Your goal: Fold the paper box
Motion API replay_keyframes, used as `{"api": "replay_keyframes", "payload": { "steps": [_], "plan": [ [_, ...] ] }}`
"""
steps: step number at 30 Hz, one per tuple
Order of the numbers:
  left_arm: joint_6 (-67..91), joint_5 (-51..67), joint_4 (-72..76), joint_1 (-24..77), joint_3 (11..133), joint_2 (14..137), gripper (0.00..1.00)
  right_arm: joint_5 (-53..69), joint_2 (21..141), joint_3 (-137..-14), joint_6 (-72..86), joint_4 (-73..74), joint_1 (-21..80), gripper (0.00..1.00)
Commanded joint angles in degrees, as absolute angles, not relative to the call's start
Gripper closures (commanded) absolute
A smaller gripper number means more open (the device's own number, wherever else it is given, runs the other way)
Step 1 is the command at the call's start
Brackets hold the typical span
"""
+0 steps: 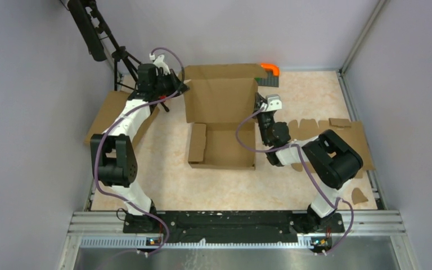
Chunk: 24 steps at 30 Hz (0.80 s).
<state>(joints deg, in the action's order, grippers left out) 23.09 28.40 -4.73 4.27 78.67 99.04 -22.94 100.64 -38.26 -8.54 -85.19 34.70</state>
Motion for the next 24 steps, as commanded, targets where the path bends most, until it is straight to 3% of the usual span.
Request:
{"api": "replay_keyframes", "payload": {
  "steps": [1,11,19,24],
  "plan": [
    [24.44,30.17,2.71,4.39,77.45,96.69,1.00,-22.77,99.16,-40.19,-6.36,-83.93,34.55,1.00],
    [24.80,18.17,17.68,9.22,61.00,81.87,1.00,-24.89,95.88,-44.28,-5.75,-72.97,35.06,0.98],
    [20.17,14.13,24.77,11.37,52.74,75.96,1.00,-20.70,88.64,-46.52,-0.85,-58.25,35.16,0.63],
    [17.33,13.65,26.94,12.48,49.30,74.75,1.00,-21.11,84.17,-46.28,3.75,-49.29,35.10,0.58]
  ]
}}
